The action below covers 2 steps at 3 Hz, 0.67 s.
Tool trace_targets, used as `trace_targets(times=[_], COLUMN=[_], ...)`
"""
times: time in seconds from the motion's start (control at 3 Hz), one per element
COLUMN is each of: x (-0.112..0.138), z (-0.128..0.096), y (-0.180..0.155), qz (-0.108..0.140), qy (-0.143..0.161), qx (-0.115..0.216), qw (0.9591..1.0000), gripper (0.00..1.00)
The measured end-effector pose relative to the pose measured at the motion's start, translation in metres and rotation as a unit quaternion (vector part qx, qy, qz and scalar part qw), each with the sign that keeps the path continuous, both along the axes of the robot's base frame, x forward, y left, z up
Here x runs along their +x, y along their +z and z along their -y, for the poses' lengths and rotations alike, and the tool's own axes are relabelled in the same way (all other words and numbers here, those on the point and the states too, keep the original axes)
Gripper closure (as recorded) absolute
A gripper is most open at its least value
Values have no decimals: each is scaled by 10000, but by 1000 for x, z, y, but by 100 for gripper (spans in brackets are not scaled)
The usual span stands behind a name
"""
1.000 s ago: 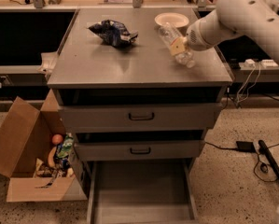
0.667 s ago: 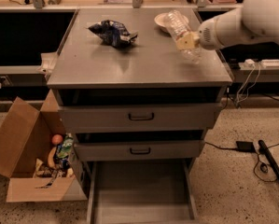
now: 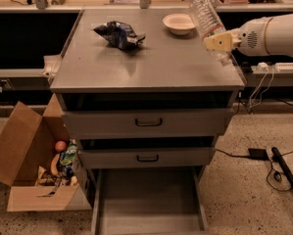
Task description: Place water bottle into bottom drawer
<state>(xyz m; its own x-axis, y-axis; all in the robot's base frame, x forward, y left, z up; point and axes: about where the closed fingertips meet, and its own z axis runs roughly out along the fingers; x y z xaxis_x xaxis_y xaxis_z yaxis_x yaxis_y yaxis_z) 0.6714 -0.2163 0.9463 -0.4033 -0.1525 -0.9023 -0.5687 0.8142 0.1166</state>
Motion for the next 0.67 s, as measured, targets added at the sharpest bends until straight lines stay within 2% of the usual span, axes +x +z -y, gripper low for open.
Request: trace_targets(times=[0.33,0.67], x=[0,-21], z=[-3,-9], y=[-6,-43], qz=[-33,-249], qy=[48,601], qx=[-67,-362], qw=[10000,9972], gripper=[100,100])
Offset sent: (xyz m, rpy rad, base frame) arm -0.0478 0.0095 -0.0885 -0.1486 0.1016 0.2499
